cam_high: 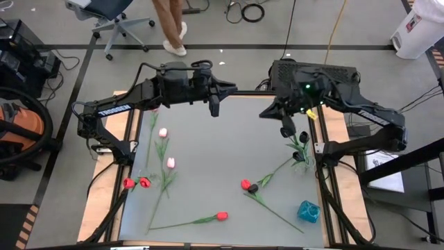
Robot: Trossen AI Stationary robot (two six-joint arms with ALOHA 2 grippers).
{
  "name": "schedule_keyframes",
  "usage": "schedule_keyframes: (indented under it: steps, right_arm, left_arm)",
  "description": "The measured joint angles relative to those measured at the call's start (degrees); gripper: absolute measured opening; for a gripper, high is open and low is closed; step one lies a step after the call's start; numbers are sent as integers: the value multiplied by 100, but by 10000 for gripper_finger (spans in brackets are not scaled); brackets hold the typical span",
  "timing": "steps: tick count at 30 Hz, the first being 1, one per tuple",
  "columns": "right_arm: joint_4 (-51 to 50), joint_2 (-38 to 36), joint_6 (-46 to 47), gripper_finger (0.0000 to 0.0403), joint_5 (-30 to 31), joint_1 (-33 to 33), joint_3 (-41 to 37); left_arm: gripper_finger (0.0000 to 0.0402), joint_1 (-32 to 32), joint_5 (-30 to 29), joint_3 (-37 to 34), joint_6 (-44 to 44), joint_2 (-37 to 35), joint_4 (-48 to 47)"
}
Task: Sort flowers into vase by color
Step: Put the black tulip into the right transparent vase
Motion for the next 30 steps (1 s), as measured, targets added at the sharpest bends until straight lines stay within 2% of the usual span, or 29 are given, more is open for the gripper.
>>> schedule_keyframes:
  steps: [8, 11, 16, 23, 25, 30]
  right_arm:
    - [8, 414, -182, 0, 21, 494, 0]
    - [79, 475, -196, 0, 386, 509, 0]
    - [101, 505, -190, 0, 792, 289, 0]
    - [29, 655, 315, 0, 1174, -330, 0]
    - [-7, 721, 318, 0, 969, -574, 0]
    - [-44, 924, 54, 0, -534, -1243, -2]
  left_arm:
    - [77, 0, -4, 0, 0, 0, -95]
    - [77, 0, -6, 0, -2, 0, -97]
    - [77, 0, -7, 0, -4, 0, -97]
    - [77, -14, -25, 0, -6, 0, -122]
    - [77, -40, -30, 0, -4, 0, -123]
    - [77, -100, -28, 0, -4, 0, -139]
